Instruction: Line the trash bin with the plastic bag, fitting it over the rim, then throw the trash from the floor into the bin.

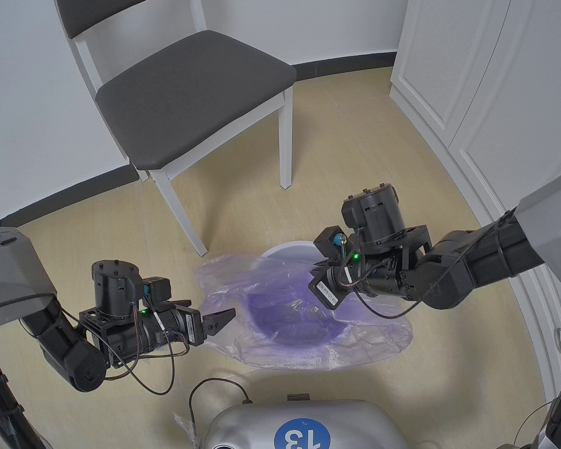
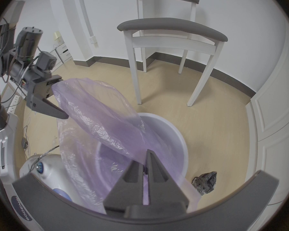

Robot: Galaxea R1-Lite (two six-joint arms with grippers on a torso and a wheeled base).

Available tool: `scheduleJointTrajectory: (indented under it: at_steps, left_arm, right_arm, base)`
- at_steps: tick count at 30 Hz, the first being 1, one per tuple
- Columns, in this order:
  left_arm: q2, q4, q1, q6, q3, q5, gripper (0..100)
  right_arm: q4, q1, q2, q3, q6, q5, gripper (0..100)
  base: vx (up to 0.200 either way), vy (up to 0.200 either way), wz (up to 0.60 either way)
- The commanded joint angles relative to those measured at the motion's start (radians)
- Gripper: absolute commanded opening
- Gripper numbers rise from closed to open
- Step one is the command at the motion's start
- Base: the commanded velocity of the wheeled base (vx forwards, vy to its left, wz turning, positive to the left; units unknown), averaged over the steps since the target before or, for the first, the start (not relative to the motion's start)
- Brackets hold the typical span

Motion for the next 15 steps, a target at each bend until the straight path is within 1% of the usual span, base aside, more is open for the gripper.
scheduleJointTrajectory:
  at_steps: [1,11,15]
  left_arm:
    - [0.071,-0.054,-0.005,-0.001,0.002,0.014,100]
    - [0.074,-0.077,-0.006,-0.003,0.005,0.014,100]
    - [0.078,-0.081,-0.005,-0.003,0.001,0.013,100]
  right_arm:
    - [-0.003,-0.048,0.071,-0.083,-0.018,-0.001,0]
    - [0.022,-0.096,0.083,-0.189,-0.039,-0.002,0]
    - [0.065,-0.113,0.095,-0.233,-0.078,-0.002,0]
  base:
    - [0.0,0.0,0.0]
    - [0.0,0.0,0.0]
    - [0.0,0.0,0.0]
